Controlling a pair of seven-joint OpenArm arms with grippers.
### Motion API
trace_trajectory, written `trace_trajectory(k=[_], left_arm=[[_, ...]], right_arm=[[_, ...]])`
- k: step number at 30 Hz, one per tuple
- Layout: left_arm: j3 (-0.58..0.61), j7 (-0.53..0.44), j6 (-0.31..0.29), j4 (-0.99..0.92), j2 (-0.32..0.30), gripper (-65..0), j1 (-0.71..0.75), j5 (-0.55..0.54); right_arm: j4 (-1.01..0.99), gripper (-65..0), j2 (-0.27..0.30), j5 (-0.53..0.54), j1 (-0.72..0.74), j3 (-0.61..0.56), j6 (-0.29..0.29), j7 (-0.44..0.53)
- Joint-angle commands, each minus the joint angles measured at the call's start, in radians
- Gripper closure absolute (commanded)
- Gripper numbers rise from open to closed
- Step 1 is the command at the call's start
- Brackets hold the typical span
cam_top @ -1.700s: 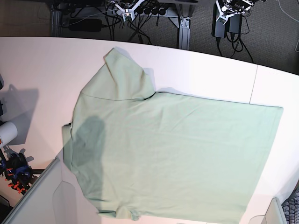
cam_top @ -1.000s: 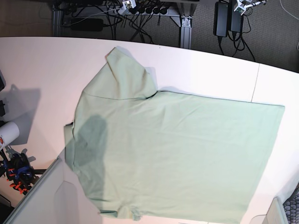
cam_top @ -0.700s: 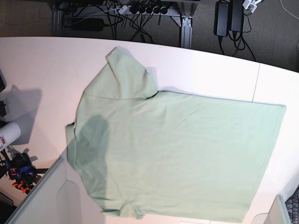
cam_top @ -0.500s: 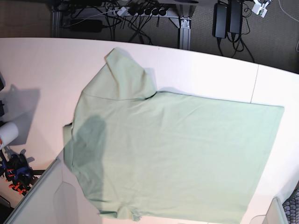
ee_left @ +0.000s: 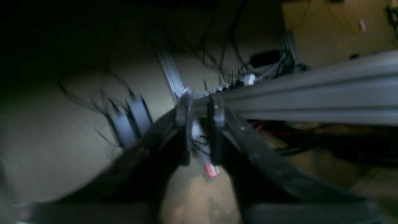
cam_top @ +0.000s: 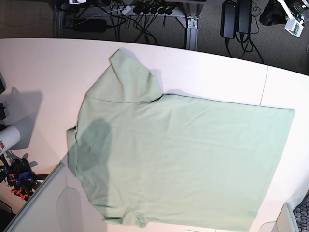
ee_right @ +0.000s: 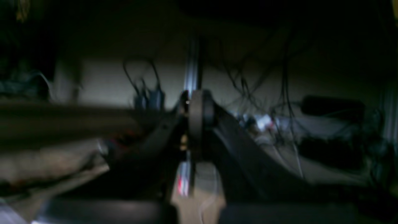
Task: Fold the T-shirt properly
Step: 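Move both grippers from rest toward the green T-shirt, then grasp the shirt's sleeve with the right gripper and its hem corner with the left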
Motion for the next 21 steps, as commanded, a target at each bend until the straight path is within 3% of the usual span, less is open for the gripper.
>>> trace_trajectory(k=[1,3,7,9,15,21], left_arm=[[-0.015,0.008,-0.017,0.057,-0.026,-18.2,0.025,-0.026],[-0.042,0.048,-0.017,0.134,-0.064,-25.4,0.035,-0.068],[-0.109,0.075,-0.017,0.208,-0.116,-29.4,0.037,-0.154],[-0.138,0.075,-0.017,0.216,-0.129,-29.5,0.034,-0.187],[-0.157,0.075,-0.017,0.217,-0.159,-29.5,-0.003,-0.161],[-0.157,0.076,-0.017,0.217,-0.177,-29.5,-0.008,-0.156]], right_arm=[[0.043,0.0,0.010,0.024,-0.014,0.026,0.005,0.010],[0.113,-0.8,0.008,0.050,-0.007,0.063,0.005,0.004],[0.190,-29.3,0.001,0.140,0.058,0.125,0.005,-0.053],[0.190,-39.0,-0.002,0.181,0.111,0.143,0.001,-0.094],[0.183,-41.0,-0.056,0.180,0.306,0.147,-0.101,-0.270],[0.081,-41.0,-0.144,0.175,0.446,0.103,-0.105,-0.298]])
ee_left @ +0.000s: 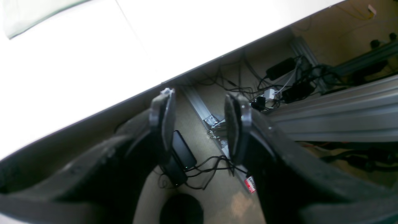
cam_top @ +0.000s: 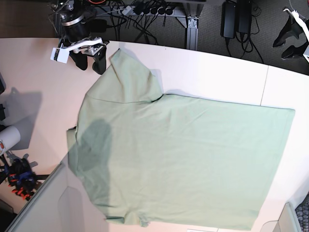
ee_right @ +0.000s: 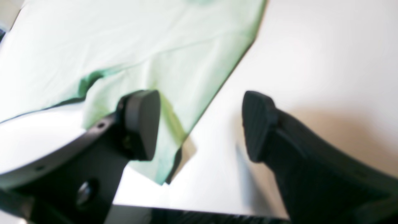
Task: Fold the T-shirt properly
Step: 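Grasp the shirt's sleeve with the right gripper and its hem corner with the left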
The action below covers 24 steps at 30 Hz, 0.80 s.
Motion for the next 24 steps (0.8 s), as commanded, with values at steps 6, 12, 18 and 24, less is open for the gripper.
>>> trace_trajectory(k=[6,12,18,24], left_arm=[[-0.008,-0.016,-0.016,0.015,-0.044,-33.4,0.004,-0.013],[-0.008,0.002,-0.002,0.015,-0.047,-33.4,-0.024,-0.013],[-0.008,0.027,0.048,0.015,-0.047,-33.4,-0.097,-0.014],[-0.008,0.027,0.116,-0.053,-0.047,-33.4,-0.212,-0.014]], right_arm=[[-0.094,-41.0,-0.086,0.001,0.032,-0.079,0.003,0.006],[-0.093,-40.7,-0.148,0.005,0.029,-0.118,0.003,-0.008],[-0.093,-14.2,-0.183,-0.009,0.029,-0.119,0.003,-0.004],[-0.093,0.0,-0.183,-0.053,0.030,-0.119,0.003,0.025]])
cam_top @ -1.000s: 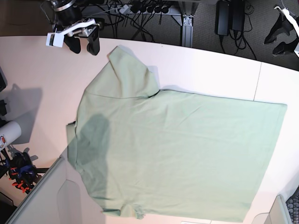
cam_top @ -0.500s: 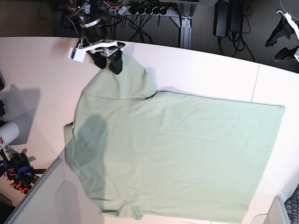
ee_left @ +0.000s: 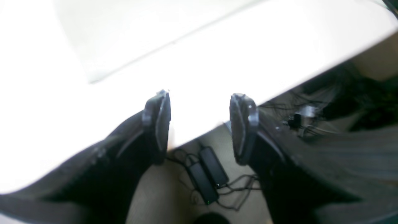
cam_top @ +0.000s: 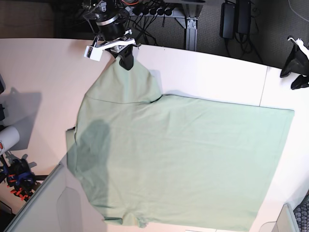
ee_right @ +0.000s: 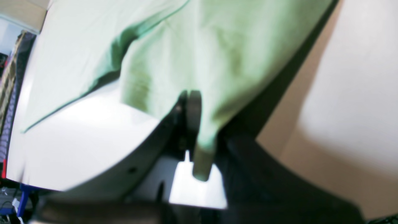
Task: Fold the T-shirt properly
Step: 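Grasp the shirt's sleeve with the right gripper and its hem corner with the left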
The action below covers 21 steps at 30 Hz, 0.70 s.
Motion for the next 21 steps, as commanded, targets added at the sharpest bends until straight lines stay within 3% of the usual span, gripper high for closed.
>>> trace_trajectory(k=[1,10,21], left_arm=[[-0.009,-0.019,0.007,-0.019,-0.014,-33.4,-0.027,-0.014],[0.013,-0.005,0.008,-0.335,-0.029,-33.4,-0.321,-0.069],[0.228,0.018,0.003,-0.646,-0.042,-33.4,-0.622,-0.075]], right_arm=[[0.008,0.0,0.003,-0.012,-0.005,0.000,-0.005,-0.011],[0.008,0.0,0.003,-0.033,-0.005,0.000,-0.004,-0.011],[0.008,0.0,0.003,-0.034,-0.006,0.000,-0.005,-0.010]])
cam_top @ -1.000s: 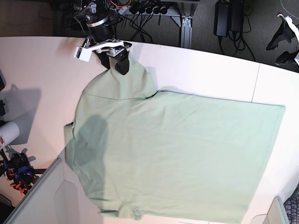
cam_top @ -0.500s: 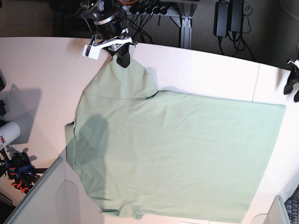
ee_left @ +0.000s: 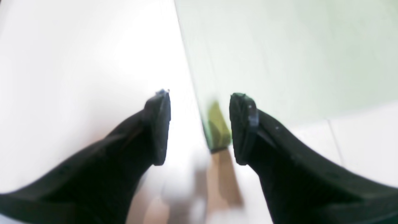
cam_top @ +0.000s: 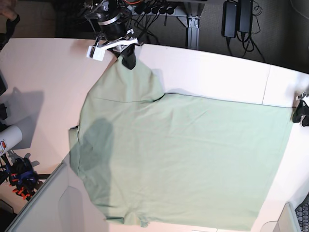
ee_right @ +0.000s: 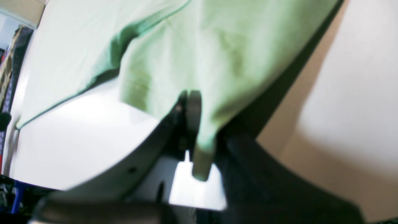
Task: Fold the T-shirt properly
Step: 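Grasp the shirt's sleeve with the right gripper and its hem corner with the left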
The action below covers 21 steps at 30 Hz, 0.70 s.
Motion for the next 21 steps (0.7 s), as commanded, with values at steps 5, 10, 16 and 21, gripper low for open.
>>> trace_trajectory(k=[5,10,16,21], left_arm=[[0.041,0.001,-0.029,-0.010,-0.023,-33.4,-0.021,-0.018],[0.053,0.032,-0.030,-0.010,-0.023,-33.3,-0.014,-0.004],[0.054,0.049,-0.092,-0.009,-0.023,-33.3,-0.013,-0.018],[0.087,0.057,-0.093,-0.009,-0.023,-32.1,-0.013,-0.042]], right_arm=[[0.008,0.0,0.002,-0.008,-0.006,0.001,-0.008,-0.010],[0.009,0.0,0.002,-0.007,-0.007,0.001,-0.008,-0.010],[0.016,0.0,0.002,-0.007,-0.006,0.001,-0.008,-0.006],[0.017,0.0,0.002,-0.007,-0.007,0.001,-0.008,-0.006]])
